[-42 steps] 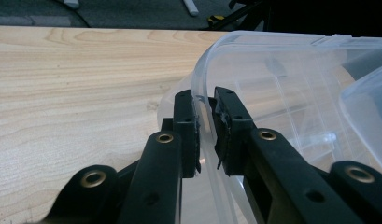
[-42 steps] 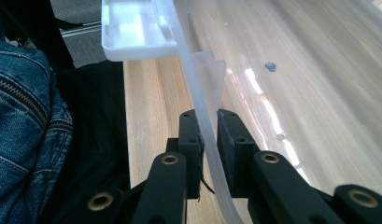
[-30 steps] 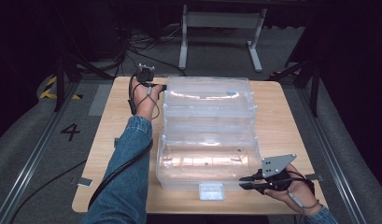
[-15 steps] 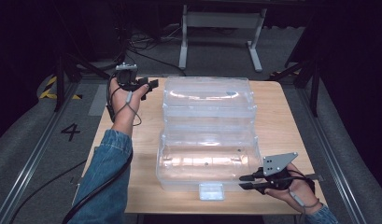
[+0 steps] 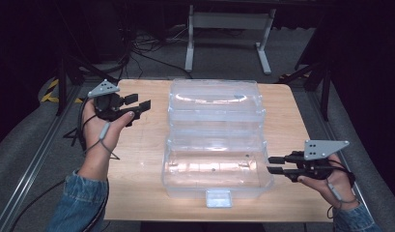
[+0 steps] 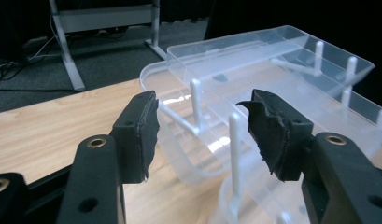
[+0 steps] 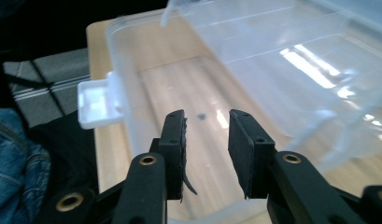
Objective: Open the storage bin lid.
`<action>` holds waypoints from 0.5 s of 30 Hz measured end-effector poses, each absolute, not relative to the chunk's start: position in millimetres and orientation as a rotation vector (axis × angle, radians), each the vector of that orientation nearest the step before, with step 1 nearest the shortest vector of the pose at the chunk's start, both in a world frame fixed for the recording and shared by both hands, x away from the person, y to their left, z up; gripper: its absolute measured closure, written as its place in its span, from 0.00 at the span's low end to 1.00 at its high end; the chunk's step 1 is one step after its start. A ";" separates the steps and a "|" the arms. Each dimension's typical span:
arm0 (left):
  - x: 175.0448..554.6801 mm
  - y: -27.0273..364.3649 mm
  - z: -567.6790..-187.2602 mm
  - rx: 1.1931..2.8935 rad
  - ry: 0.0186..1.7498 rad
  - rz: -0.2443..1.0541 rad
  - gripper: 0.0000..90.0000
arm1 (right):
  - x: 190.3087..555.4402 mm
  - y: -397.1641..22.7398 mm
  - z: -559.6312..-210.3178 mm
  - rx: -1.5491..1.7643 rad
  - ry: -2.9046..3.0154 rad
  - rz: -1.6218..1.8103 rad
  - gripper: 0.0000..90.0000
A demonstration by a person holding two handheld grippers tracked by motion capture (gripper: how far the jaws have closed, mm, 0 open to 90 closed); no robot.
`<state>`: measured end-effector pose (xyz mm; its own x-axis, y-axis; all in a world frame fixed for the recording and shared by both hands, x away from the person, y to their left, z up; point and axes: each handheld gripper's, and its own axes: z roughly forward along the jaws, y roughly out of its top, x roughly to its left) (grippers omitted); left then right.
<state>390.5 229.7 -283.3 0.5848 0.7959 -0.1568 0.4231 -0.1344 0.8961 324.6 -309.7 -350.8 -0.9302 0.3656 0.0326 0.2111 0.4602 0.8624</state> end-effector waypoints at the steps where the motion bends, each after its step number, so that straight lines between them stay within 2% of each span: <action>1: 385.4 232.4 -283.1 1.761 1.003 0.454 0.48 | 324.6 -309.7 -350.8 0.507 2.547 1.470 0.75; 7: 359.6 242.4 -286.4 1.776 0.998 0.485 0.48 | 332.3 -328.5 -342.6 0.622 2.465 1.476 0.74; 15: 327.5 254.0 -302.6 1.776 0.993 0.499 0.47 | 338.1 -343.9 -350.2 0.819 2.367 1.431 0.72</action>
